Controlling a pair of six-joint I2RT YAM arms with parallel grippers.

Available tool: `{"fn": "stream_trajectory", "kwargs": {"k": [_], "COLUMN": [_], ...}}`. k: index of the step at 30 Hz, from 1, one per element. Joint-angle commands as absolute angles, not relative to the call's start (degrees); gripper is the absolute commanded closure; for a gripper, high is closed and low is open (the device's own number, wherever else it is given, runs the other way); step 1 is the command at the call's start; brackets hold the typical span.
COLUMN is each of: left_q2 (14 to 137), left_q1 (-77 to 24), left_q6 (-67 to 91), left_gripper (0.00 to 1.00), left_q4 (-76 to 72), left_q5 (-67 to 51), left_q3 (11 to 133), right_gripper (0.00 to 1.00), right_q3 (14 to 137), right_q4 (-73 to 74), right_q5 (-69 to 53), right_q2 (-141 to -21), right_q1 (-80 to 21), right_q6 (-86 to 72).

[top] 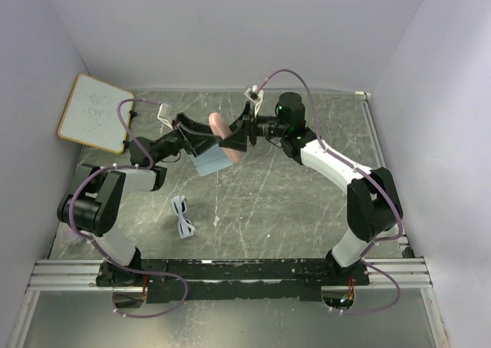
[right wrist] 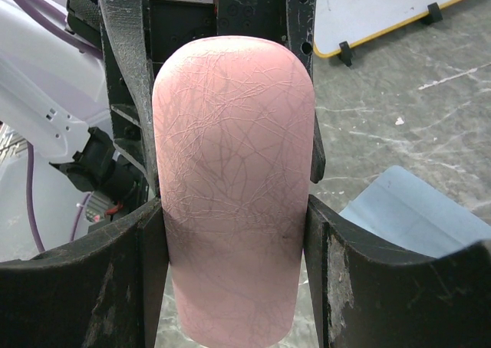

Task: Organize the sunglasses
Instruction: Open the sunglasses case at the center of the board.

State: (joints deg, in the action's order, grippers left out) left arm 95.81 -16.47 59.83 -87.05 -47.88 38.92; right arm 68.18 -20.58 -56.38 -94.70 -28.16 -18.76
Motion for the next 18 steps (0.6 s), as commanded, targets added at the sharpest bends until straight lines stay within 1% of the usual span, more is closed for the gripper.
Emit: {"fn": "stream_trajectory", "kwargs": {"k": [1,6,7,9,10,11,12,13,14,18], "left_q2": [95.8,95.1,95.0,95.1,95.2,95.4,95.5,95.7,95.8,96.0], "left_q1": [-16.1,-16.1,-16.1,-16.1,-16.1,-16.1,-16.1,-16.1,-16.1,-16.1], "left_q6": [59.9,59.2,59.2,59.4,59.3,59.3,59.5,59.7,59.8,60.0], "left_gripper": [0.14,0.21,0.25,0.36,0.43,0.58,0.68,0.68,0.65,0.67], "left_q4": [-99.2,-98.3,-98.1,-98.2,-98.3,-98.3,-98.3,-98.3,-98.3,-99.2], "left_q5": [-47.8,-47.4,-47.4,-47.7,-47.8,-47.9,-48.0,-48.1,-48.2,-48.7], "left_q3": [40.6,40.6,40.7,41.0,41.1,41.1,41.2,41.2,41.3,41.2], "right_gripper": [1.00,1.00,1.00,1.00,1.00,1.00,1.00,1.00,1.00,1.00], "right_q3": [70.4,70.6,70.6,70.6,70.7,70.8,70.9,70.9,70.9,70.8], "right_q4": [-20.3,-20.0,-19.9,-20.1,-20.0,-19.8,-19.6,-19.5,-19.4,-19.5], "right_q5": [-57.6,-57.3,-57.4,-57.4,-57.3,-57.1,-57.1,-57.0,-56.9,-56.7], "right_q2": [-95.3,-95.7,-95.8,-95.8,-95.7,-95.7,-95.7,-95.6,-95.5,-95.2], "right_q1": [-29.8,-29.8,-29.9,-29.9,-29.8,-29.8,-29.9,-29.9,-29.9,-29.8], "right_q6": [-17.6,-17.2,-17.2,-17.4,-17.3,-17.2,-17.1,-17.0,-16.9,-16.8]}}
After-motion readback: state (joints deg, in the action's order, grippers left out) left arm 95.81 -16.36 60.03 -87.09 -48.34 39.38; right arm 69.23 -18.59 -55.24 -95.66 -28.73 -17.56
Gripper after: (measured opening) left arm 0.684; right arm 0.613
